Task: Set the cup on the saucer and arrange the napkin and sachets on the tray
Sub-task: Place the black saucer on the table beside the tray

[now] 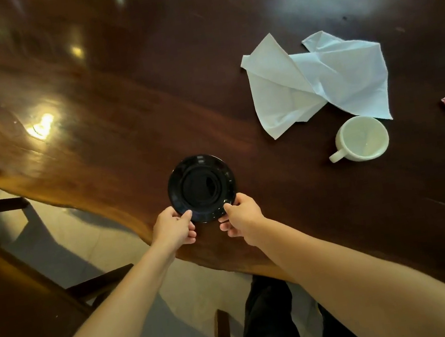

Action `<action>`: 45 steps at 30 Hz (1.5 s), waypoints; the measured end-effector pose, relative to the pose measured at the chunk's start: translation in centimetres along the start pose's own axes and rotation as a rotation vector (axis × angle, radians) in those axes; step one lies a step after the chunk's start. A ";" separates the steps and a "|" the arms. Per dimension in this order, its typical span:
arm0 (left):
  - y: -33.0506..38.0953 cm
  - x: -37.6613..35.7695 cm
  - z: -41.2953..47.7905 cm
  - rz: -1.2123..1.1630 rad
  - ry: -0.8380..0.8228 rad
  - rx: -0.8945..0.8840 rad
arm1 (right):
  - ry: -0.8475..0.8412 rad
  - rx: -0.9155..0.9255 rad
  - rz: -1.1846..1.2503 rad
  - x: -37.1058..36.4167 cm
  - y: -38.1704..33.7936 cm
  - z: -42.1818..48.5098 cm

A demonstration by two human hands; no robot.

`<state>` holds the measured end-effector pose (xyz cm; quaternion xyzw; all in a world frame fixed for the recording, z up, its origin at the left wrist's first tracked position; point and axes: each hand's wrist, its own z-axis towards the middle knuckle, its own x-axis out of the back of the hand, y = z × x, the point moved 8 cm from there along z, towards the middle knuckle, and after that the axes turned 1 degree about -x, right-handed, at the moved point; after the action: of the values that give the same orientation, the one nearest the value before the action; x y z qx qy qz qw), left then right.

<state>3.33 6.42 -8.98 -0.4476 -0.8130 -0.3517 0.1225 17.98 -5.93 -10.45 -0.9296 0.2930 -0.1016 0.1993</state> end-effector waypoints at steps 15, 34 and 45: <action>7.5 -11.8 -7.3 0.185 -0.333 -0.053 | 0.158 0.030 0.215 14.5 4.6 -5.6; 14.2 -37.4 -19.1 0.437 -0.683 -0.155 | 0.448 -0.089 0.567 38.2 17.8 -10.5; 13.6 -45.7 -22.6 0.424 -0.693 -0.061 | 0.388 -0.169 0.659 45.3 22.6 -8.9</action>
<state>37.79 -33.48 -9.88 -0.7006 -0.6852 -0.1707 -0.1023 40.47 -52.14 -8.90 -0.7622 0.6156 -0.1814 0.0850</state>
